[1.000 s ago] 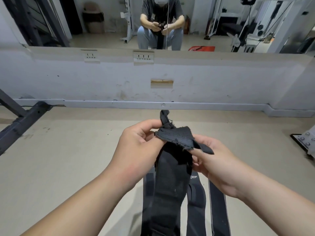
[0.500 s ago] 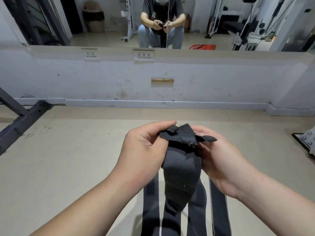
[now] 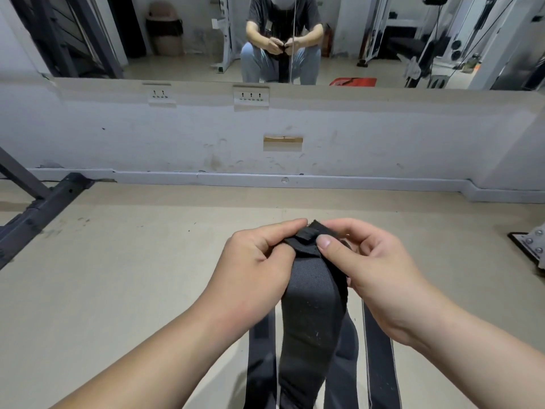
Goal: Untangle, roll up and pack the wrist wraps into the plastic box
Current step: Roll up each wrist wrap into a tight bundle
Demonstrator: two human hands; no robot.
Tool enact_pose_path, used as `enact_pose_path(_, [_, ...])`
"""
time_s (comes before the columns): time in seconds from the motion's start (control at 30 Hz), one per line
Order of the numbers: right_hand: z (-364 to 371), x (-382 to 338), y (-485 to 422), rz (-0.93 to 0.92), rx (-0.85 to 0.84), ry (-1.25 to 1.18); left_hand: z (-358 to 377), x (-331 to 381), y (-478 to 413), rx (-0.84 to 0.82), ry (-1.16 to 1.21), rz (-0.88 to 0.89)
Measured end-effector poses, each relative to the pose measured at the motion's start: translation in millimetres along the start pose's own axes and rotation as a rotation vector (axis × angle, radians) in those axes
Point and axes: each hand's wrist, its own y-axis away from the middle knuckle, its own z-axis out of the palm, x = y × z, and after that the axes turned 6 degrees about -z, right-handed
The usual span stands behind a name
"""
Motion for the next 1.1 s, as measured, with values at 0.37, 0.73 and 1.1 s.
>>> enact_pose_path(0.37, [2.2, -2.8, 0.7, 0.076, 0.036, -0.034, 6.7, -4.6, -1.6, 0.012, 0.205, -0.082])
enact_pose_path(0.73, [-4.9, -1.4, -2.3, 0.011, -0.067, -0.011, 3.4, -6.6, -7.4, 0.049, 0.299, -0.160])
enact_pose_path(1.1, [-0.7, -2.0, -3.5, 0.112, -0.041, 0.077, 9.2, -5.2, 4.3, 0.027, 0.071, 0.052])
